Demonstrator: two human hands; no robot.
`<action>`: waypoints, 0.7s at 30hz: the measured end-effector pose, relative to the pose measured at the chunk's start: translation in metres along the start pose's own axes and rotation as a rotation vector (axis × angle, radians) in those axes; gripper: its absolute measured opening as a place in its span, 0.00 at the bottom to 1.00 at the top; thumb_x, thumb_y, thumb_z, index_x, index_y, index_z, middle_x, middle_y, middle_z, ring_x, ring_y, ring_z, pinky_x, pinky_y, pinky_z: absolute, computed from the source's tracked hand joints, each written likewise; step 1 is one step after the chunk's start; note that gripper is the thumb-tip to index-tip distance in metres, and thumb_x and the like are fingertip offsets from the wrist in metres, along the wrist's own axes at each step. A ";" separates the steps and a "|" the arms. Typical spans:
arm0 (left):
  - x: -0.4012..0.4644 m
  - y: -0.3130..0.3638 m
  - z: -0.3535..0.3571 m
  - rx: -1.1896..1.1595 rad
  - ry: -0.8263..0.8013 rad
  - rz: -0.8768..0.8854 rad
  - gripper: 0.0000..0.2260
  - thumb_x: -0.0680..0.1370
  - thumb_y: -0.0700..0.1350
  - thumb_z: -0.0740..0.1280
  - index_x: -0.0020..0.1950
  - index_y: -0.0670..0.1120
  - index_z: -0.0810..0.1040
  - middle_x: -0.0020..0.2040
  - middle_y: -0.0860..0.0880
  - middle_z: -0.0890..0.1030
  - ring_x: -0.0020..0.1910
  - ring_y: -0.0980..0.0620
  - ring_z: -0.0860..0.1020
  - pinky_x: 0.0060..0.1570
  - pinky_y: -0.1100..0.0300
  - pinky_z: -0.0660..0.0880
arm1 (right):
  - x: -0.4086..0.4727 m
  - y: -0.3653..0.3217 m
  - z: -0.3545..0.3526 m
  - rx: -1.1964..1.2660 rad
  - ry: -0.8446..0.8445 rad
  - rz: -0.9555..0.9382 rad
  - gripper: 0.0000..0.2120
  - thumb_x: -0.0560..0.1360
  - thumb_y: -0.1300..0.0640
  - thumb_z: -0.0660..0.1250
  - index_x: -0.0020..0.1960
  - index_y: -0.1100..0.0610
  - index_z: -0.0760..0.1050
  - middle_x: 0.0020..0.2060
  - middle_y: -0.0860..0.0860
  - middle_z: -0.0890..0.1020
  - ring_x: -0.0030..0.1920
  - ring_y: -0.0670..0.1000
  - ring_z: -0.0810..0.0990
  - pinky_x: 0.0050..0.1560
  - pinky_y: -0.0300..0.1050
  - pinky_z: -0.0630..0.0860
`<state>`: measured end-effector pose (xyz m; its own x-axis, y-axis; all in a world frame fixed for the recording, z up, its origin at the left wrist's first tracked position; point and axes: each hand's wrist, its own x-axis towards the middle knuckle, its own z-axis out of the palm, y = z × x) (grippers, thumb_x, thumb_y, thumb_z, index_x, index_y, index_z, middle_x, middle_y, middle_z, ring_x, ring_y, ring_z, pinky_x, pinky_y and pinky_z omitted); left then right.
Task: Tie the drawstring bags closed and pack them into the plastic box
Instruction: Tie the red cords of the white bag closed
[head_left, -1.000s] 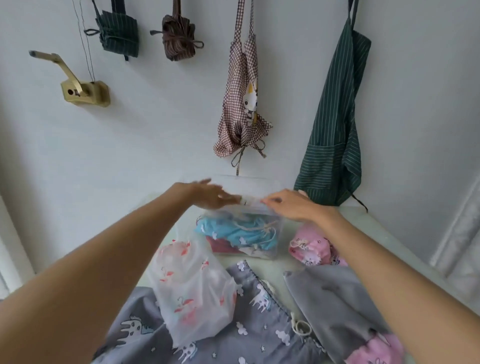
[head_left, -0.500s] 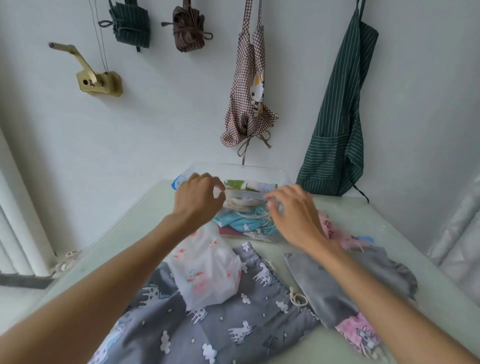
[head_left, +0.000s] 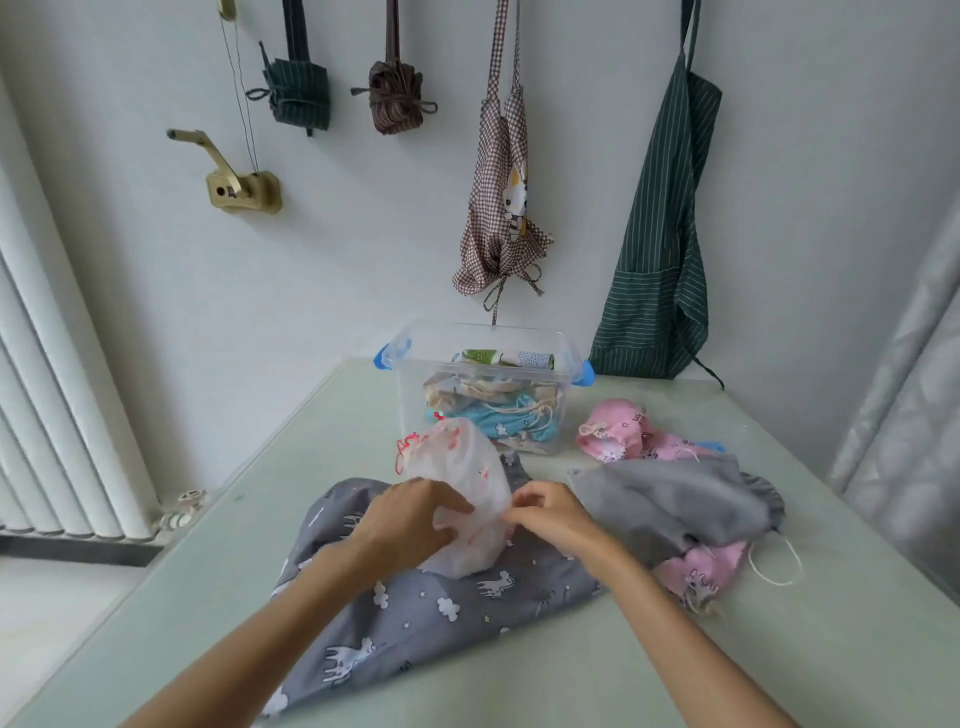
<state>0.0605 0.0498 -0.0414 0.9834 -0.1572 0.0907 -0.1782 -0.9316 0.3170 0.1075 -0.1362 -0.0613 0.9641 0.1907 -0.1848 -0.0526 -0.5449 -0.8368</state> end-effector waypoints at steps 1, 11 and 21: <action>-0.003 0.004 -0.002 -0.029 -0.036 0.051 0.15 0.75 0.48 0.68 0.61 0.59 0.78 0.61 0.57 0.79 0.61 0.54 0.75 0.59 0.59 0.71 | -0.008 0.003 -0.013 0.025 -0.101 0.030 0.05 0.70 0.53 0.71 0.44 0.52 0.76 0.42 0.50 0.82 0.45 0.48 0.78 0.42 0.40 0.71; -0.004 0.045 0.002 -0.472 -0.025 0.050 0.14 0.69 0.62 0.68 0.41 0.54 0.84 0.38 0.53 0.84 0.38 0.54 0.79 0.45 0.58 0.74 | -0.027 0.009 -0.040 0.166 0.059 -0.022 0.23 0.70 0.39 0.69 0.58 0.53 0.75 0.52 0.47 0.81 0.51 0.45 0.79 0.42 0.37 0.74; 0.037 0.051 -0.026 -1.239 -0.060 -0.282 0.18 0.80 0.56 0.59 0.60 0.45 0.76 0.52 0.45 0.80 0.52 0.48 0.78 0.55 0.58 0.75 | -0.023 -0.019 -0.057 0.381 0.229 -0.380 0.16 0.70 0.60 0.73 0.57 0.52 0.78 0.46 0.43 0.84 0.47 0.40 0.82 0.46 0.30 0.75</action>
<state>0.0868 0.0051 0.0030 0.9865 -0.0492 -0.1564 0.1560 -0.0110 0.9877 0.1015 -0.1768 -0.0119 0.9631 0.1109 0.2451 0.2587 -0.1325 -0.9568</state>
